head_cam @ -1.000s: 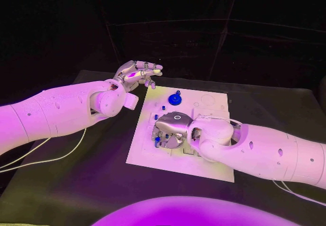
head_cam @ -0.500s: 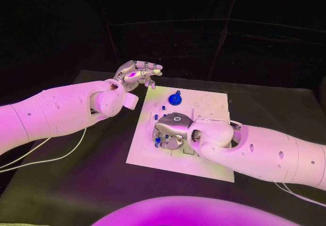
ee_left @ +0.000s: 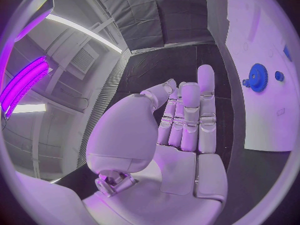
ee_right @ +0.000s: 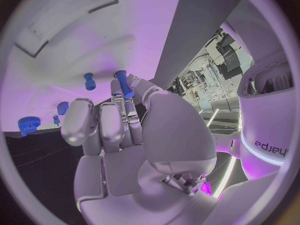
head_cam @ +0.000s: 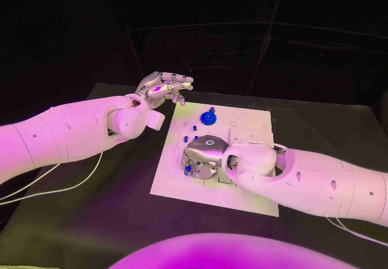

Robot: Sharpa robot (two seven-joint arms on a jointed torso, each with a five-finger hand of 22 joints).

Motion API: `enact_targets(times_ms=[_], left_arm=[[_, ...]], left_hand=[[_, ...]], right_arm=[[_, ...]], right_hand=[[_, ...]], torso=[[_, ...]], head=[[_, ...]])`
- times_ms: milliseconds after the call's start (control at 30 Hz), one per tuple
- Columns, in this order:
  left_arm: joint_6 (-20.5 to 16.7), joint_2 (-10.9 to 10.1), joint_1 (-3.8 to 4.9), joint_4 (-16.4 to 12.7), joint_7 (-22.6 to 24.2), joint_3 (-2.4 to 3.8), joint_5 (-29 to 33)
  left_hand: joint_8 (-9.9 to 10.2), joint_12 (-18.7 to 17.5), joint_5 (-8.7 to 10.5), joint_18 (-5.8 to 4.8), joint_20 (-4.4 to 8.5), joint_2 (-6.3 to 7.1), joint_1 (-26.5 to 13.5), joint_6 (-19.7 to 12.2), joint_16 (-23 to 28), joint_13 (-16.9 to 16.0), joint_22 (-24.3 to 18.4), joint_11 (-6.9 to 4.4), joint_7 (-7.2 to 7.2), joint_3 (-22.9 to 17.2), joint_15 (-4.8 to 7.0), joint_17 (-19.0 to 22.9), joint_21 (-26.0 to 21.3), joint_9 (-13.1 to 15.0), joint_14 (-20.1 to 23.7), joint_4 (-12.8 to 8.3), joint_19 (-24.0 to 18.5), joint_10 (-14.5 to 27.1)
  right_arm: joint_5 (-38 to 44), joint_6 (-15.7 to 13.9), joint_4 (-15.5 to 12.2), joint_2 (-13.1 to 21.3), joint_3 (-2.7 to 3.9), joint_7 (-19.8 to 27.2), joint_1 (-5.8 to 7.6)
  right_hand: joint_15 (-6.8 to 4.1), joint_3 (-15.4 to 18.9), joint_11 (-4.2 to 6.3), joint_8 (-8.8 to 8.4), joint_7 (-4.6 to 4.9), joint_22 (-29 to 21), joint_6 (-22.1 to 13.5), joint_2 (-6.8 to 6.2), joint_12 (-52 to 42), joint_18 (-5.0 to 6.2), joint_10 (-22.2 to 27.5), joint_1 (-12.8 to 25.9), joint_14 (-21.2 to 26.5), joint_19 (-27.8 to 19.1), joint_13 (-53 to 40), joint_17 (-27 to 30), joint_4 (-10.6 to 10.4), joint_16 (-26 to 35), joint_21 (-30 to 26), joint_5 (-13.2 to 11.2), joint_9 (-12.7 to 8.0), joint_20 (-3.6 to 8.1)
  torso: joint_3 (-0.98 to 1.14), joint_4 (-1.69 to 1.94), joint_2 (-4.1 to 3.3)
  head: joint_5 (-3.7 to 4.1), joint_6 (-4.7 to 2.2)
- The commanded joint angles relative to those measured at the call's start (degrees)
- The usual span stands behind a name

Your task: Assemble the parts on the task board

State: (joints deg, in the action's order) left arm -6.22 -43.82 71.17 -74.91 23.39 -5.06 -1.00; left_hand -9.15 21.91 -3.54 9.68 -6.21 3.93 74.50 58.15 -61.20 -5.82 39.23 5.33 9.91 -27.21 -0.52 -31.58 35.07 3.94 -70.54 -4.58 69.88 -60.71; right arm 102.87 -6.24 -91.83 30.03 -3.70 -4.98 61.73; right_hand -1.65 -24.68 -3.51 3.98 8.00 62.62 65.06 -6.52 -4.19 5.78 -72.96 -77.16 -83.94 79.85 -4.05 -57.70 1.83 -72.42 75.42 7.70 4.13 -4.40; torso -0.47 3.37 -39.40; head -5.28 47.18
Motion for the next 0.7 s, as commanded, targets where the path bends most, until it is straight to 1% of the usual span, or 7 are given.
enact_targets(times_ms=[33, 133, 233, 300, 367, 467, 700], left_arm=[[0.60, 0.01, 0.10, -0.07, 0.24, 0.06, 0.05], [0.59, -0.02, 0.11, -0.10, 0.23, 0.06, 0.05], [0.60, -0.03, 0.11, -0.13, 0.23, 0.06, 0.05], [0.59, -0.03, 0.11, -0.14, 0.22, 0.06, 0.05], [0.58, -0.04, 0.11, -0.14, 0.22, 0.06, 0.05], [0.56, -0.06, 0.11, -0.14, 0.19, 0.06, 0.05], [0.68, -0.07, 0.11, -0.13, 0.12, 0.06, 0.05]], left_hand=[[-0.27, 0.20, -0.20, 0.78, -0.01, -0.11, 0.37, -0.46, 0.03, -0.03, -0.08, 0.07, -0.13, 0.11, -0.04, 0.06, -0.35, -0.04, 0.48, -0.35, -0.33, 0.43], [-0.27, 0.20, -0.20, 0.78, -0.01, -0.11, 0.37, -0.46, 0.03, -0.03, -0.08, 0.07, -0.13, 0.11, -0.04, 0.06, -0.35, -0.04, 0.48, -0.35, -0.33, 0.43], [-0.27, 0.20, -0.20, 0.78, -0.01, -0.11, 0.37, -0.46, 0.03, -0.03, -0.08, 0.07, -0.13, 0.11, -0.04, 0.06, -0.35, -0.04, 0.48, -0.35, -0.33, 0.43], [-0.27, 0.20, -0.20, 0.78, -0.01, -0.11, 0.37, -0.46, 0.03, -0.03, -0.08, 0.07, -0.13, 0.11, -0.04, 0.06, -0.35, -0.04, 0.48, -0.35, -0.33, 0.43], [-0.27, 0.20, -0.20, 0.78, -0.01, -0.11, 0.37, -0.46, 0.03, -0.03, -0.08, 0.07, -0.13, 0.11, -0.04, 0.06, -0.35, -0.04, 0.48, -0.35, -0.33, 0.43], [-0.27, 0.20, -0.20, 0.78, -0.01, -0.11, 0.37, -0.46, 0.03, -0.03, -0.08, 0.07, -0.13, 0.11, -0.04, 0.06, -0.35, -0.04, 0.48, -0.35, -0.33, 0.43], [-0.27, 0.20, -0.20, 0.78, -0.01, -0.11, 0.37, -0.46, 0.03, -0.03, -0.08, 0.07, -0.13, 0.11, -0.04, 0.06, -0.35, -0.04, 0.48, -0.35, -0.33, 0.43]], right_arm=[[0.46, 1.36, 0.19, -0.24, -0.04, -1.30, 0.04], [0.65, 0.28, 0.50, -0.43, -0.05, -2.03, 0.04], [0.75, -0.93, 0.64, -0.49, -0.05, -2.24, 0.04], [0.78, -1.82, 0.69, -0.52, -0.06, -2.21, 0.04], [0.74, -2.81, 0.71, -0.53, -0.06, -1.99, 0.03], [0.53, -4.75, 0.62, -0.43, -0.06, -1.49, 0.03], [-0.30, -9.50, -0.29, 0.67, -0.07, -0.12, -0.17]], right_hand=[[0.63, 0.53, -0.42, -0.43, 0.23, -0.14, -0.73, -0.42, 0.51, -0.56, 0.55, 0.75, -0.89, -0.23, 0.18, -0.06, -0.14, 0.17, 0.04, 0.05, -0.20, -0.36], [1.38, 1.12, -1.28, -0.55, 1.05, -1.46, -3.04, -1.36, 0.79, -0.35, 3.81, 1.76, -0.99, -0.91, 0.45, -0.65, -0.56, -0.27, -0.73, 0.38, -0.46, -0.85], [1.86, 1.81, -1.84, -0.55, 1.27, -3.18, -6.08, -2.06, 0.59, -0.01, 6.45, 2.15, -0.52, -1.80, 0.44, 0.39, -0.64, 0.30, -1.76, 0.34, -0.55, -1.35], [2.18, 2.74, -2.26, -0.47, 1.53, -4.61, -7.94, -2.38, 0.36, 0.27, 8.35, 2.35, -0.01, -2.53, 0.38, 1.39, -0.71, 0.88, -2.64, 0.24, -0.48, -1.71], [2.24, 3.57, -2.31, -0.50, 1.51, -5.42, -9.62, -2.33, 0.11, 0.42, 9.42, 2.37, 0.38, -2.96, 0.34, 2.19, -0.77, 1.33, -3.16, 0.19, -0.49, -1.92], [2.26, 4.79, -2.29, -0.48, 1.47, -6.15, -11.06, -2.23, -0.23, 0.59, 10.58, 2.35, 0.66, -3.30, 0.32, 2.74, -0.85, 1.61, -3.64, 0.19, -0.44, -1.96], [2.21, 7.12, -2.20, -0.37, 1.42, -7.13, -11.98, -2.19, -1.00, 0.75, 11.96, 2.43, 0.79, -3.61, 0.26, 2.89, -1.04, 1.62, -4.26, 0.30, -0.34, -1.93]], torso=[[0.03, 0.02, 0.05], [-0.01, 0.02, 0.02], [-0.03, 0.01, 0.02], [0.02, 0.01, 0.03], [0.03, 0.01, 0.02], [0.02, 0.02, -0.01], [0.05, 0.00, 0.02]], head=[[0.06, -0.05], [0.07, -0.09], [0.05, -0.11], [0.07, -0.14], [0.10, -0.17], [0.15, -0.21], [0.19, -0.26]])
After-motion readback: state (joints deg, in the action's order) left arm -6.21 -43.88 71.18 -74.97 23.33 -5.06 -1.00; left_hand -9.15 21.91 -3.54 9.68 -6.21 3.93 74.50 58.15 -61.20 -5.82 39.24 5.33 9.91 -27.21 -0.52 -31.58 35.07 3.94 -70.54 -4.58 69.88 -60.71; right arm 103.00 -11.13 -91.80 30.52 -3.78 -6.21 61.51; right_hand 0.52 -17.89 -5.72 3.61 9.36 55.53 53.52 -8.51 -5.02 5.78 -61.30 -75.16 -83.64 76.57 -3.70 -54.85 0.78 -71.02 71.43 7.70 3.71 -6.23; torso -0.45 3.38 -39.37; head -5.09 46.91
